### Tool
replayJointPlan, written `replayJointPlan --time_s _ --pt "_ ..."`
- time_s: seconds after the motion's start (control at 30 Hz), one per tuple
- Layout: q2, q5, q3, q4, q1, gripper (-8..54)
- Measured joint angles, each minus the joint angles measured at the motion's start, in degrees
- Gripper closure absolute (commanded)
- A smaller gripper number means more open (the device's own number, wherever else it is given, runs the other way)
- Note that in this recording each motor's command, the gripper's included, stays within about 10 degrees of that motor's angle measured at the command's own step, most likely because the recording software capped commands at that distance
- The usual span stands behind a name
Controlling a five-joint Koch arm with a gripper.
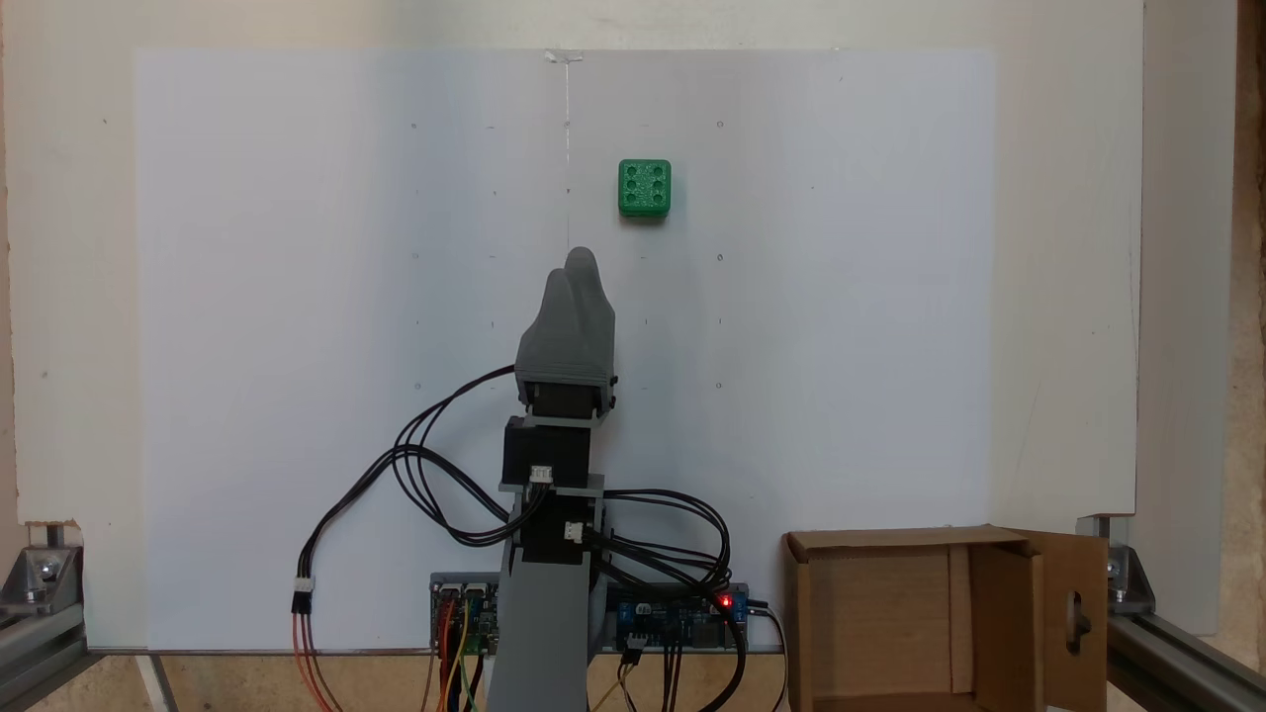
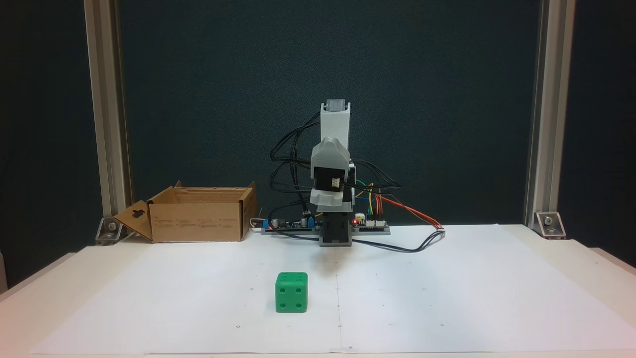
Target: Grasp a green dice and put it in the bin.
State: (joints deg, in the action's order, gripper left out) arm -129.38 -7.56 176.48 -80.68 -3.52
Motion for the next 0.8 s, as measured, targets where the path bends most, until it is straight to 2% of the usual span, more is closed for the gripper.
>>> replayJointPlan --time_s 0.13,0.8 --pt "0.0 0.0 0.0 5.1 4.0 1.0" --pt "0.0 0.0 0.0 5.2 4.8 0.9"
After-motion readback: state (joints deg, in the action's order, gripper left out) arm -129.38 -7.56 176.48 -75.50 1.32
